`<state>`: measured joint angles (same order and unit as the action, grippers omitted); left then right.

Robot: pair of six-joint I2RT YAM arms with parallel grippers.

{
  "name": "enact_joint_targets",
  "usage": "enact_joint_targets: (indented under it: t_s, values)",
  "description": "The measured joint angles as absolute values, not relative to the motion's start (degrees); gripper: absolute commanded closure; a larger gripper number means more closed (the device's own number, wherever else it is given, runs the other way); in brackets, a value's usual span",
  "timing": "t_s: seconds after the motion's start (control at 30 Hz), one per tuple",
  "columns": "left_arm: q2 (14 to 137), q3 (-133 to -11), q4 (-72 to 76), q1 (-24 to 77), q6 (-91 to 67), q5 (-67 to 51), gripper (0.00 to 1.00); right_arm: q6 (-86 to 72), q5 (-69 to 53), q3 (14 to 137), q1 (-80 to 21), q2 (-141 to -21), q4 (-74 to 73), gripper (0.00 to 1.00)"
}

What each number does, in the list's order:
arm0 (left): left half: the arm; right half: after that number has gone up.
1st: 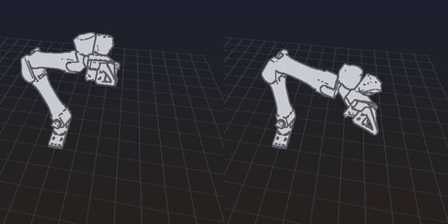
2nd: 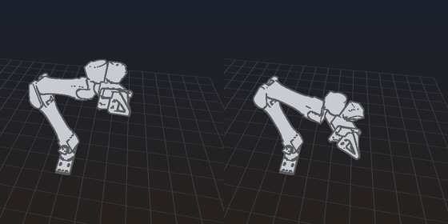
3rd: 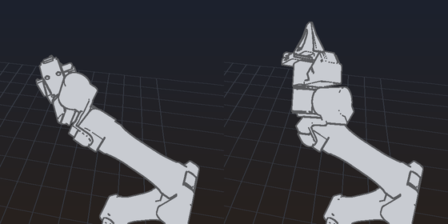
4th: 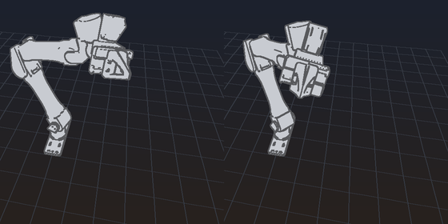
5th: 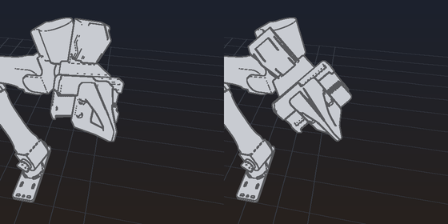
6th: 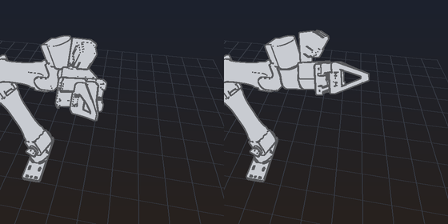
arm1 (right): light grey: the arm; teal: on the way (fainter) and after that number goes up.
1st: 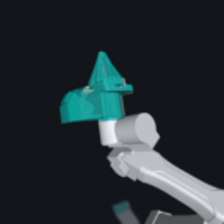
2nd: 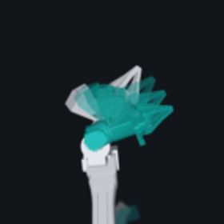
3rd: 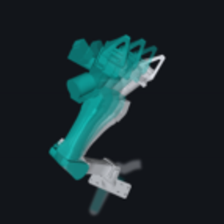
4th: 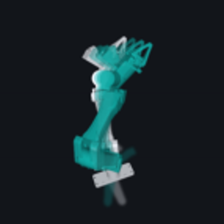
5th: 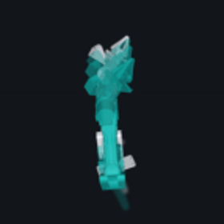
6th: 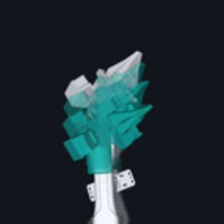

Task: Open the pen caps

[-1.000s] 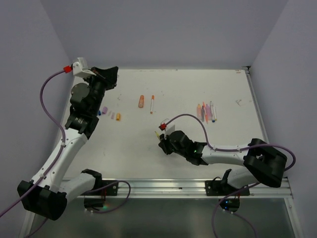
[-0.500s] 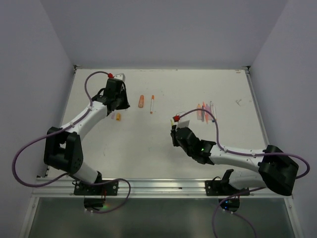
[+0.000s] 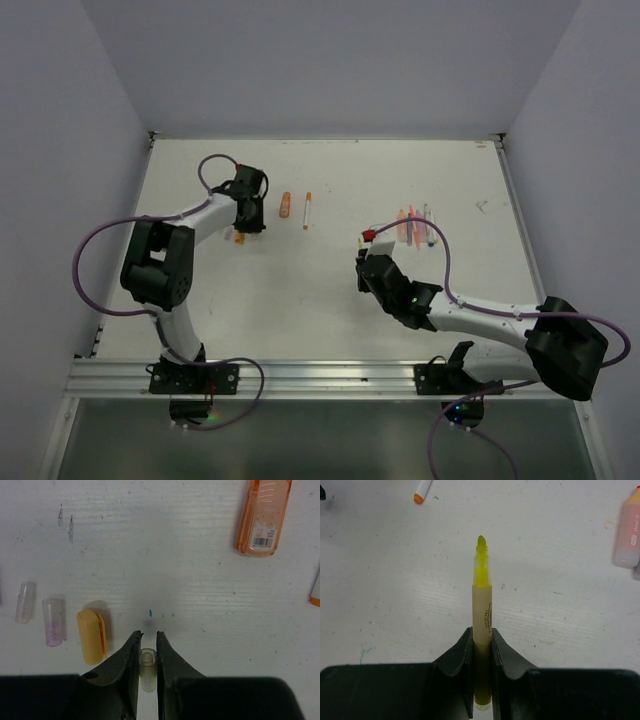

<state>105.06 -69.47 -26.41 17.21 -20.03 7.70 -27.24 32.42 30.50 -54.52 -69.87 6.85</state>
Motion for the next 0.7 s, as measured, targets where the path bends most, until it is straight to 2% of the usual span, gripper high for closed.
enact_joint_targets:
  t_s: [0.1,0.7]
  values:
    - [106.63,-69.93,-26.37,17.21,-19.88,8.56,0.82,-27.44,32.38,30.50,-54.22,-69.91,6.83,1.00]
    - [108.84,-70.52,-26.20,17.21,-19.68,12.49,0.60,-27.49,31.92,30.50,-52.58,-70.13,6.74,1.00]
